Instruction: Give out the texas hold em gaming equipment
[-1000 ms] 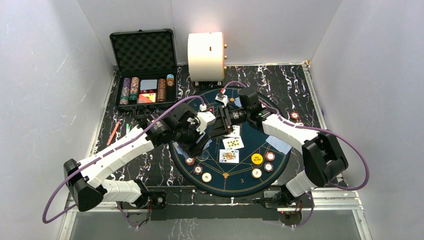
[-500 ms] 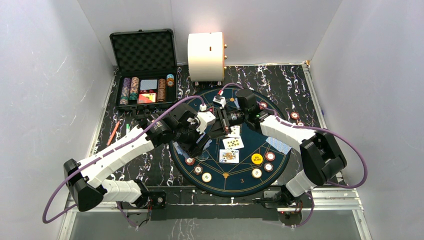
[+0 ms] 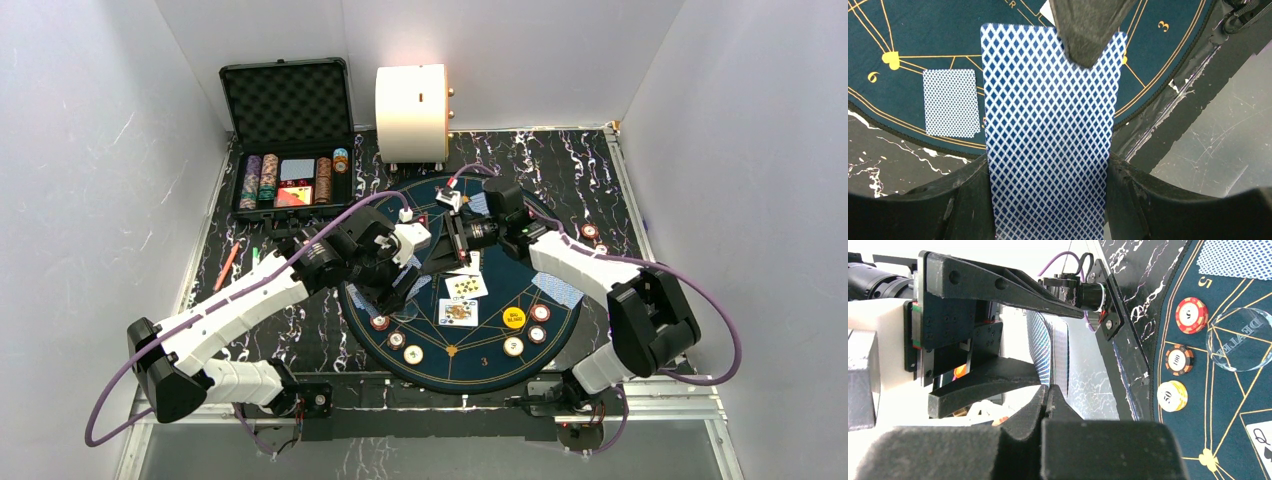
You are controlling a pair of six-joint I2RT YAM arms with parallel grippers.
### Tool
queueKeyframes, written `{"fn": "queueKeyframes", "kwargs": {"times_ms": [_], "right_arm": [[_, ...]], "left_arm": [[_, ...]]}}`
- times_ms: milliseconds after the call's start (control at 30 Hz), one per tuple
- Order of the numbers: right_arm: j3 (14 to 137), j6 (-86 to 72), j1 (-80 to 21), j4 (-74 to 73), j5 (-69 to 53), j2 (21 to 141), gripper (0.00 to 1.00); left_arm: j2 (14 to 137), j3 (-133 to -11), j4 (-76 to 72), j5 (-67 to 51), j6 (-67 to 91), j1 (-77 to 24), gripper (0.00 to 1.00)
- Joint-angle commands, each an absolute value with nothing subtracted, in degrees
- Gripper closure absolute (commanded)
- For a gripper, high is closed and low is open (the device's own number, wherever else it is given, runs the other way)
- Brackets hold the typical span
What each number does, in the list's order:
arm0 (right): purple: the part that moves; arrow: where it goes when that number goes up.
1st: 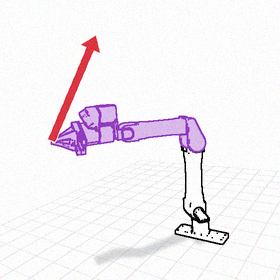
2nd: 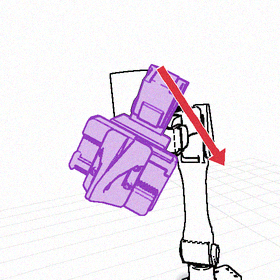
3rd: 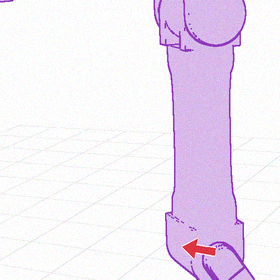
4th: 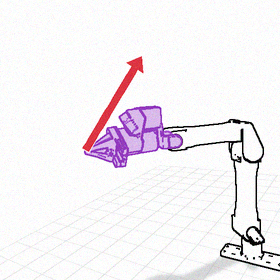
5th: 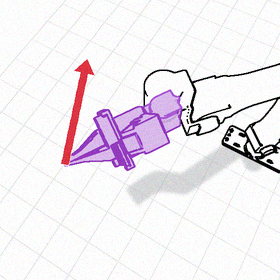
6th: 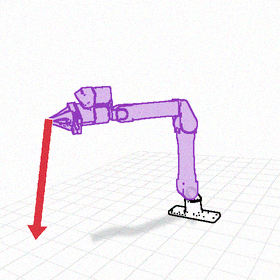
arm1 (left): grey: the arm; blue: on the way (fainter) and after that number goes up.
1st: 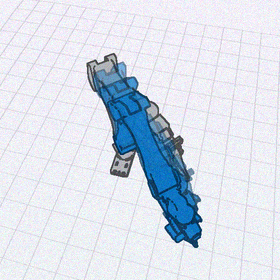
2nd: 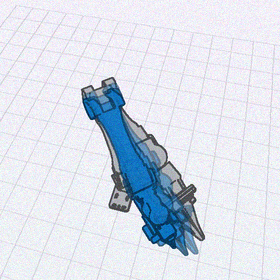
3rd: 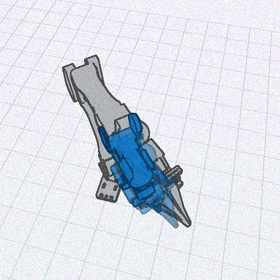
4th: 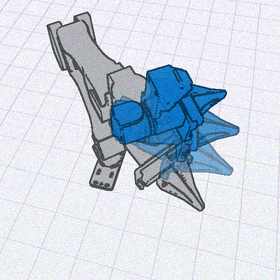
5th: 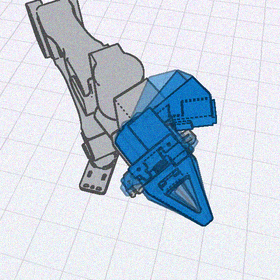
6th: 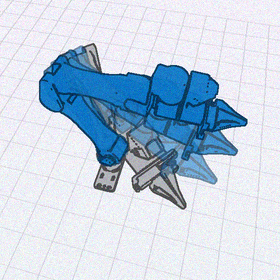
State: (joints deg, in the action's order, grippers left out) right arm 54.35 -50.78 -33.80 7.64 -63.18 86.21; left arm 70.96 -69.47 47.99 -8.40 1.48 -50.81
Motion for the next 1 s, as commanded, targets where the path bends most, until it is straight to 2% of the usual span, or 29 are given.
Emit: {"fn": "queueKeyframes", "kwargs": {"times_ms": [0, 100, 267, 367, 433, 533, 733, 967], "right_arm": [[53.2, -49.9, -31.7, 7.4, -65.4, 82.4, 1.00], [52.2, -50.5, -29.2, 7.2, -66.8, 80.7, 1.00], [48.9, -51.0, -19.0, 6.5, -68.7, 78.2, 1.00], [47.7, -55.3, -11.1, 11.4, -54.8, 82.1, 1.00], [48.3, -59.6, -10.8, 16.0, -43.1, 87.6, 1.00], [53.1, -58.4, -11.0, 18.3, -34.9, 95.6, 1.00], [59.5, -55.2, -10.9, 19.4, -32.4, 106.6, 1.00], [62.8, -55.0, -10.8, 22.8, -32.0, 114.6, 1.00]], "left_arm": [[70.1, -69.8, 47.5, -8.4, 1.8, -51.1, 1.00], [70.0, -69.5, 47.5, -7.2, 2.5, -51.1, 1.00], [69.7, -68.1, 47.1, -3.2, 5.5, -51.1, 1.00], [69.4, -66.4, 46.1, 1.1, 10.4, -51.1, 1.00], [69.2, -65.6, 45.8, 3.3, 13.0, -51.1, 1.00], [67.8, -64.9, 46.6, 6.6, 16.0, -51.1, 1.00], [64.9, -60.3, 45.8, 12.9, 20.2, -50.1, 1.00], [62.0, -56.1, 43.6, 12.8, 24.4, -41.7, 1.00]]}}
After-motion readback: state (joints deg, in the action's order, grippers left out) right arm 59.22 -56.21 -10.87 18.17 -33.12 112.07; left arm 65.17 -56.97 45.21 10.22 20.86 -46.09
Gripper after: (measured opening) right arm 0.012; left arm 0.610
